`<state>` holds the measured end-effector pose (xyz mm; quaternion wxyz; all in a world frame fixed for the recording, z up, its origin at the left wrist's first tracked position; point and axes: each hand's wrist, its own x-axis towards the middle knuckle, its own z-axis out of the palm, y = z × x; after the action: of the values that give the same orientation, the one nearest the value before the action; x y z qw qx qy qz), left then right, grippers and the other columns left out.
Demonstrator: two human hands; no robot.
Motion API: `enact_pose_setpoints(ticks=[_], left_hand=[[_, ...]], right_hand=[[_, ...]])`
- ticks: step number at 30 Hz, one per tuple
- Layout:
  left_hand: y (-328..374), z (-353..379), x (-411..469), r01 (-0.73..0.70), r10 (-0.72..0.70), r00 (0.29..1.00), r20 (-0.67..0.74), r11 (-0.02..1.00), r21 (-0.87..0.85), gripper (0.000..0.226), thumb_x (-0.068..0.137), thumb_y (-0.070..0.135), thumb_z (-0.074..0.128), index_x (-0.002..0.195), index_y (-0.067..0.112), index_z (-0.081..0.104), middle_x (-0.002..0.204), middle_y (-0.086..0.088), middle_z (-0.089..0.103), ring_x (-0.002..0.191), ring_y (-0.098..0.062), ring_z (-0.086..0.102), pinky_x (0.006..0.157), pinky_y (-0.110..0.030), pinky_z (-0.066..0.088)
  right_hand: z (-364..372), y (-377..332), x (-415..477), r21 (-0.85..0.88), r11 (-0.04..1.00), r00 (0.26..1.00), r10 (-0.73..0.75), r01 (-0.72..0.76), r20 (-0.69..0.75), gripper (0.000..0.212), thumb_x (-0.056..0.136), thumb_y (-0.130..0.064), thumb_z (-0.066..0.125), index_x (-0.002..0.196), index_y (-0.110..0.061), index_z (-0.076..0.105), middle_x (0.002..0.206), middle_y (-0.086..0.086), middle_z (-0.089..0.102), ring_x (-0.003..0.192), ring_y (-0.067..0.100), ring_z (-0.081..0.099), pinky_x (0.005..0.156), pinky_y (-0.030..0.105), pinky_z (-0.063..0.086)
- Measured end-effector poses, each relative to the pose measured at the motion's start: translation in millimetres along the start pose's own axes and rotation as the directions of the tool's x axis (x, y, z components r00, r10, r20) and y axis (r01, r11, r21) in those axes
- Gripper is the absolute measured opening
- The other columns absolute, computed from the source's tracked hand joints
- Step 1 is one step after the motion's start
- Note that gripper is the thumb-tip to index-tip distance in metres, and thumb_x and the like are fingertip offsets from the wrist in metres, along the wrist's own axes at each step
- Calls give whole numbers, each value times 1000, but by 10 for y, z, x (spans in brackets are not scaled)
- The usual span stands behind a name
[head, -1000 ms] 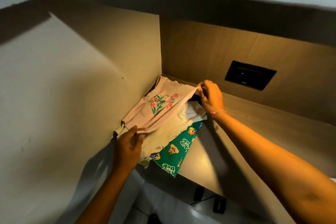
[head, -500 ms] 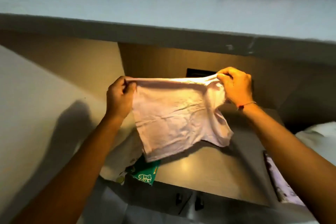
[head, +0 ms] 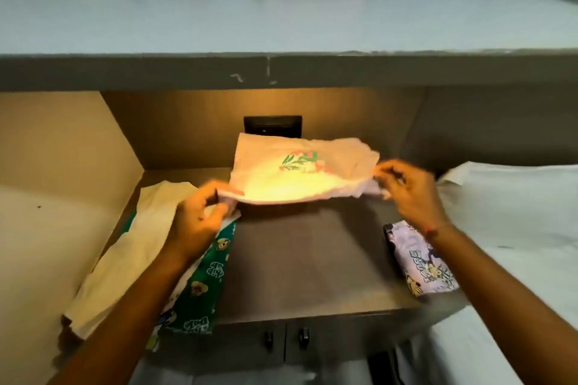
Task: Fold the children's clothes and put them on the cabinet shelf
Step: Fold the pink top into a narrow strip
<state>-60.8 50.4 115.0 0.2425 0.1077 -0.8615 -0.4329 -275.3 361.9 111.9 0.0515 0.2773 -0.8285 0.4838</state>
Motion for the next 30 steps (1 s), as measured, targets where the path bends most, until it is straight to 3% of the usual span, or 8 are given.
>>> enact_pose_setpoints(ticks=[3,6,11,14,18,24,27,30], left_hand=[[-503,226,-383,76,-153,957,245,951,299,21,91,15,61,110,23,68,117,3,62,109,-12,57,98,-31,48],[-783,332,-630,-58,-185,876,446,877,478,23,90,24,63,112,27,67,125,3,60,122,-17,49,104,-34,43],[-871,270,-727,-139,-108,898,426,850,508,24,82,30,64,104,25,72,114,4,69,115,-23,55,98,-44,47],[-824,282,-752,-191,-48,909,414,835,516,25,79,33,61,98,23,73,107,3,71,109,-25,57,92,-43,47],[-792,292,-781,-252,2,893,451,831,495,28,79,43,57,92,25,73,103,6,71,105,-22,56,85,-41,47],[-794,285,-889,-253,-8,878,478,841,478,18,74,23,76,91,20,74,101,1,72,103,-28,57,83,-44,47],[-758,256,-959,-128,-73,912,403,883,451,15,79,20,75,94,17,72,99,-3,67,101,-23,55,84,-38,47],[-698,175,-1038,73,-192,919,345,942,329,12,84,18,72,92,24,66,97,6,63,92,-10,58,77,-18,45]], right_hand=[[218,348,-542,-237,967,968,142,-91,205,13,94,-24,60,99,-22,71,96,1,73,87,21,67,80,38,56],[259,518,-976,-426,895,916,275,-133,293,15,94,-30,60,106,-29,70,102,1,71,91,18,63,82,37,54],[204,498,-1541,-444,896,979,100,-12,175,24,84,-15,73,106,-25,71,99,-1,71,87,15,60,71,17,47],[220,502,-1675,-488,868,960,54,92,275,30,84,-25,74,113,-21,70,108,0,69,96,21,62,77,30,53],[263,607,-1750,-625,713,894,-7,319,448,63,65,-33,87,122,-22,65,120,2,65,104,26,60,83,39,54],[236,642,-1767,-541,775,924,-145,328,353,41,63,3,84,98,-15,76,99,6,72,88,28,67,71,37,57],[132,523,-1782,-420,889,934,-25,183,355,32,75,-1,78,102,-17,75,95,6,73,86,27,67,71,35,56],[-29,353,-1801,-262,965,880,108,20,463,18,91,-22,65,107,-31,67,98,-7,72,87,12,67,71,31,55]])
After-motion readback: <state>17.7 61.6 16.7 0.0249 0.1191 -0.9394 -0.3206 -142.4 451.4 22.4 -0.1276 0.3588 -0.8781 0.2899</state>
